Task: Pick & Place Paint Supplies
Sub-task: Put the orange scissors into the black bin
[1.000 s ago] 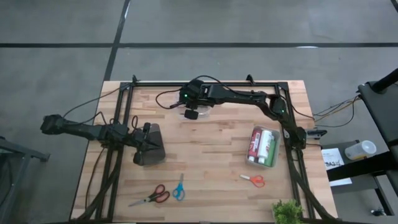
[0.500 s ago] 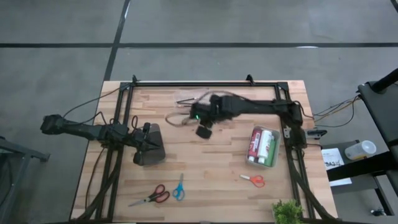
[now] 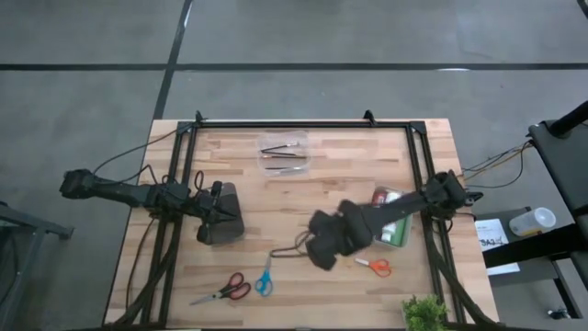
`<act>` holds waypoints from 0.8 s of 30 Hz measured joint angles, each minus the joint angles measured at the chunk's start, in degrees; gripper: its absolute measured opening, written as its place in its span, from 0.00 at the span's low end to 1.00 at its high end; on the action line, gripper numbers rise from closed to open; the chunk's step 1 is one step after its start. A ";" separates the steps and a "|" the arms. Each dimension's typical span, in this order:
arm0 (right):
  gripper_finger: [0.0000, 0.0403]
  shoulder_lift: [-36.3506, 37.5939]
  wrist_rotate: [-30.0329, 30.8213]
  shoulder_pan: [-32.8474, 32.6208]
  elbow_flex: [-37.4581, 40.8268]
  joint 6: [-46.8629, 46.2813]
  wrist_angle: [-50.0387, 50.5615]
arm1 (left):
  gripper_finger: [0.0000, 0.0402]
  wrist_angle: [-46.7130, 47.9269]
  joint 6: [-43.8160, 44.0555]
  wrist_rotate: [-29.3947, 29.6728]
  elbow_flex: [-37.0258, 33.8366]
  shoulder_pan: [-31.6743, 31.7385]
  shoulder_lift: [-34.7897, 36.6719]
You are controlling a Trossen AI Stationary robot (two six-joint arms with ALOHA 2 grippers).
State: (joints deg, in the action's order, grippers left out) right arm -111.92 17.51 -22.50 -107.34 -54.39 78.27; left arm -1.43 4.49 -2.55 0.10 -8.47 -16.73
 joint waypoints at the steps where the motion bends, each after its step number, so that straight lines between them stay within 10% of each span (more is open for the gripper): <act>1: 0.28 0.14 -0.22 -1.24 0.48 -2.86 0.51 | 0.13 0.02 0.00 0.00 0.00 0.00 0.00; 24: 0.28 0.28 -12.45 -22.10 13.77 -43.74 -2.83 | 0.13 0.00 0.00 0.02 0.02 0.00 -0.02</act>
State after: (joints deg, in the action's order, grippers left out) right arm -111.63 5.06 -44.60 -93.58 -98.14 75.44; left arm -1.43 4.49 -2.52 0.11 -8.47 -16.75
